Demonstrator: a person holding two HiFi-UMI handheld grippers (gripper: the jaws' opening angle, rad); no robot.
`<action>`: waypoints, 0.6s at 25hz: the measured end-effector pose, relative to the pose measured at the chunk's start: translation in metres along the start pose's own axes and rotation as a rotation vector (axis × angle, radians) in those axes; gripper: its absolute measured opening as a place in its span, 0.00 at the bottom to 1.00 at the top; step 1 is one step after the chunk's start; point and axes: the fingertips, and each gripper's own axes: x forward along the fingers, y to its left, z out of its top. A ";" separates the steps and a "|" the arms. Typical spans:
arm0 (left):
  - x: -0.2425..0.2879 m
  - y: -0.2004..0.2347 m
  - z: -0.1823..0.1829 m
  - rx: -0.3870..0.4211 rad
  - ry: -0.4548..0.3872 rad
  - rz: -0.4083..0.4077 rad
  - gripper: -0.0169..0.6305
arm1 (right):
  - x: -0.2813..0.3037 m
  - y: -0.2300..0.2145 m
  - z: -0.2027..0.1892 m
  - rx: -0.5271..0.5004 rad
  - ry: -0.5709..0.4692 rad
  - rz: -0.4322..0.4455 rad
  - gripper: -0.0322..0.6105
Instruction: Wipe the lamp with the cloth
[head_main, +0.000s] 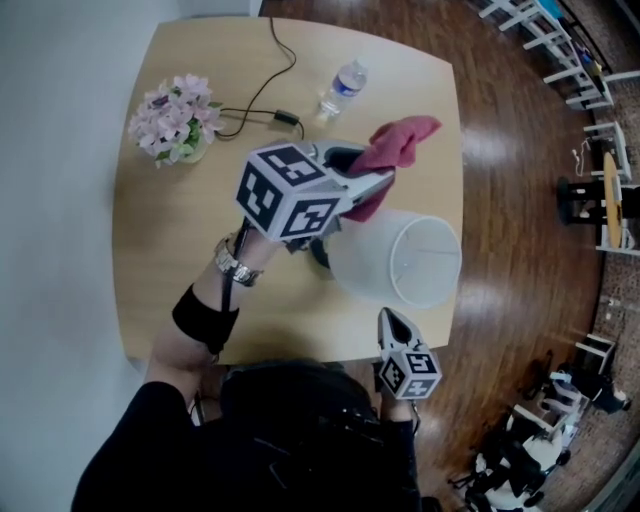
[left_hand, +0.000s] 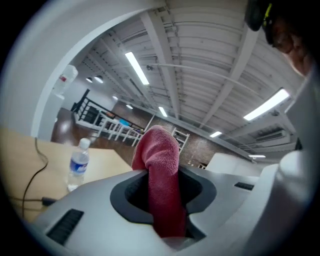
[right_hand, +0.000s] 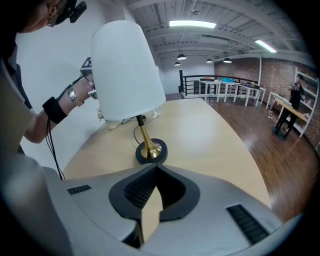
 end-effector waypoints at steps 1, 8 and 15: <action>0.003 -0.014 0.014 0.018 -0.016 -0.051 0.20 | 0.002 0.000 -0.003 0.009 0.002 0.005 0.06; 0.038 -0.050 0.007 0.082 0.065 -0.208 0.20 | 0.005 -0.008 -0.004 0.038 0.002 0.004 0.06; 0.049 -0.016 -0.043 0.020 0.146 -0.162 0.20 | 0.013 -0.017 -0.009 0.060 0.014 0.006 0.06</action>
